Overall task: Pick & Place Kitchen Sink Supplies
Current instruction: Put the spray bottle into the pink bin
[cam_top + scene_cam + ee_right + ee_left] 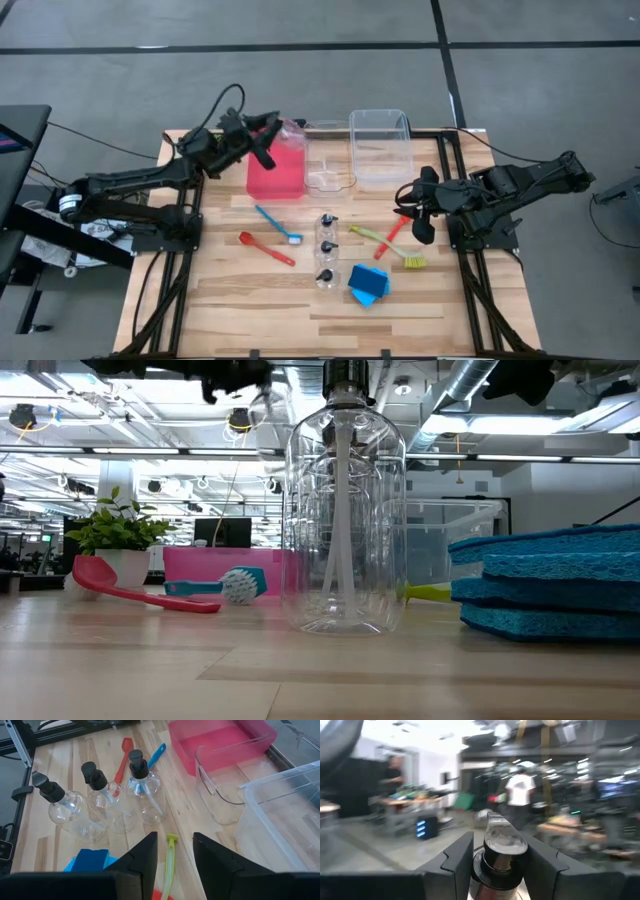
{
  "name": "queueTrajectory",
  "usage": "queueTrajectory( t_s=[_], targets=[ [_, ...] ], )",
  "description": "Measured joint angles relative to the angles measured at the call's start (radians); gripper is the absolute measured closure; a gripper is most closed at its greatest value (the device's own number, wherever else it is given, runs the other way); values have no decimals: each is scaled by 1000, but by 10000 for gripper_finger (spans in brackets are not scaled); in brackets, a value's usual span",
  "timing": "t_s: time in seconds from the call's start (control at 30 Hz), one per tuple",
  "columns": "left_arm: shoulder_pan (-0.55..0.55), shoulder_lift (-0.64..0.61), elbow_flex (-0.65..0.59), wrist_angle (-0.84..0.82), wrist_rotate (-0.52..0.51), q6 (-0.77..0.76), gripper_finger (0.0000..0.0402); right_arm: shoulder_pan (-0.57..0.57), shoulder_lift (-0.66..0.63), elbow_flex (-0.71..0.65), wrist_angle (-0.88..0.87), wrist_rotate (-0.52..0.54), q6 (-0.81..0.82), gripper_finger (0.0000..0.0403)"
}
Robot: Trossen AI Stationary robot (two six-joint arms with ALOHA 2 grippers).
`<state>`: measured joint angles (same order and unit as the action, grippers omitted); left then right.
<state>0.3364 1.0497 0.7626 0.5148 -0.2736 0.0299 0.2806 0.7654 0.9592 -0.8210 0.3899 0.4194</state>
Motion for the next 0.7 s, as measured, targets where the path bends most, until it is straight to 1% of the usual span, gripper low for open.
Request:
queueTrajectory(
  t_s=[0.13,0.3,0.5,0.7],
  targets=[
    [72,-11,-9,-59,-41,0,259,0,0,0,0,1,0,284],
    [160,8,-9,-132,-41,-6,259,0,0,0,0,3,0,284],
    [235,65,-9,-195,-37,-66,259,0,0,0,0,3,0,284],
    [277,148,-9,-220,-15,-130,259,0,0,0,-1,3,0,284]
  ],
)
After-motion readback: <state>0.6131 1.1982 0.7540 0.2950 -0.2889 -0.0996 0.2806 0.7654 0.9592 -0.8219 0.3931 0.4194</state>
